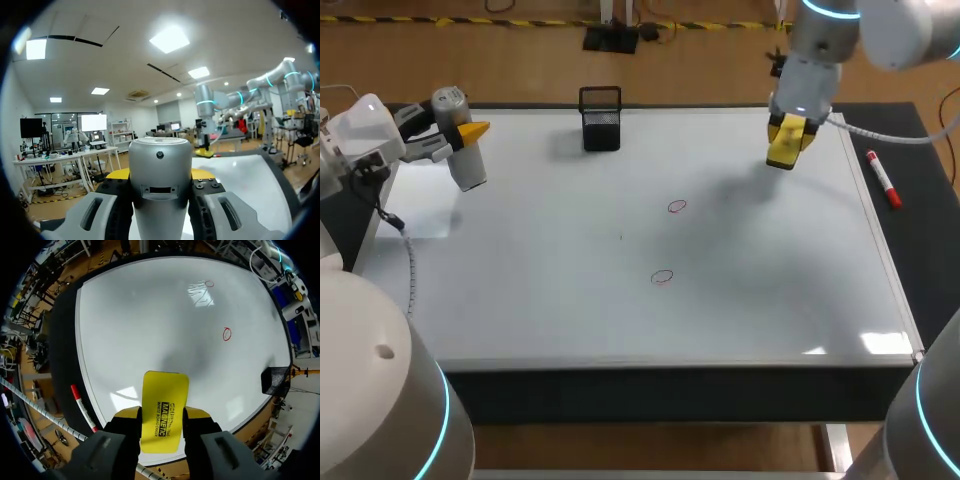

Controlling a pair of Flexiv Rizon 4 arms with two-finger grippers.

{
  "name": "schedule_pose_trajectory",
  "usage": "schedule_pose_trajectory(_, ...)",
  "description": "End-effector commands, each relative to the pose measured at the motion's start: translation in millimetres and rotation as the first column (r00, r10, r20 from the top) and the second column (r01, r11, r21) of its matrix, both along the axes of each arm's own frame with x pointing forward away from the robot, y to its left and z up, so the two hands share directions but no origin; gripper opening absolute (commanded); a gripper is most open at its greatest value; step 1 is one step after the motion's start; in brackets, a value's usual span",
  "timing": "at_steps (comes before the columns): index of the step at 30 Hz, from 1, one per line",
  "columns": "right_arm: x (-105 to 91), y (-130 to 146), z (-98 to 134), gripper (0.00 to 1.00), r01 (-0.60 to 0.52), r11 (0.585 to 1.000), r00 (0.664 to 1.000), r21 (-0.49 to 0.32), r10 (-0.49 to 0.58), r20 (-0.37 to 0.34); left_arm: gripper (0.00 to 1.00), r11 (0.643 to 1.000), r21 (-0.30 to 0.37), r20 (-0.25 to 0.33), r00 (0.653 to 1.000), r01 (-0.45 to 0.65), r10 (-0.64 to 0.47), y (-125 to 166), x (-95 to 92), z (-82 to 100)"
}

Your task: Pick up the inspection probe, press it on each red-marked spot on the whiteboard one by one, put down the probe, pick up the eraser, and wipe off all the red marks.

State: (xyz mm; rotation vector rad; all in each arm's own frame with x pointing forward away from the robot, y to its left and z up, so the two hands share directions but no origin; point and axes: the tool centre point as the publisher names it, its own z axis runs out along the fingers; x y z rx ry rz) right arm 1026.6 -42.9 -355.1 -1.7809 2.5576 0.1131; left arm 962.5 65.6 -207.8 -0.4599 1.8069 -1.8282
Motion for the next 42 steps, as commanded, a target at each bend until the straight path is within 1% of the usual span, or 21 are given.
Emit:
schedule_pose_trajectory(1,5.5,-2.0,-6.2,0.0,0.0,1.0,1.0,0.004,0.0,-0.01,0.0,1.0,-0.002,0.003,1.0,-0.002,0.002,-0.7,0.1,0.2)
schedule_pose_trajectory(6,7.2,-1.6,-9.1,0.0,0.008,1.0,1.0,-0.014,-0.008,-0.014,0.0,1.0,-0.002,0.003,1.0,-0.002,0.002,-0.7,0.1,0.2)
schedule_pose_trajectory(29,7.2,-1.5,-9.1,0.0,0.008,1.0,1.0,-0.014,-0.008,-0.014,0.0,1.0,-0.002,0.003,1.0,-0.002,0.002,-0.7,0.1,0.2)
schedule_pose_trajectory(35,7.2,-1.5,-9.1,0.0,0.008,1.0,1.0,-0.014,-0.008,-0.014,0.0,0.996,0.004,0.039,0.996,0.084,-0.084,-30.1,-5.8,10.2)
schedule_pose_trajectory(38,7.2,-1.5,-9.1,0.0,0.008,1.0,1.0,-0.014,-0.008,-0.014,0.0,0.99,0.012,0.033,0.989,0.143,-0.143,-53.2,-7.6,14.8)
schedule_pose_trajectory(40,7.2,-1.5,-9.1,0.0,0.008,1.0,1.0,-0.014,-0.008,-0.014,0.0,0.984,0.003,0.017,0.984,0.179,-0.179,-69.4,-7.2,16.0)
schedule_pose_trajectory(42,7.2,-1.5,-9.1,0.0,0.008,1.0,1.0,-0.014,-0.008,-0.014,0.0,0.976,0.009,0.017,0.976,0.216,-0.216,-86.0,-7.2,16.5)
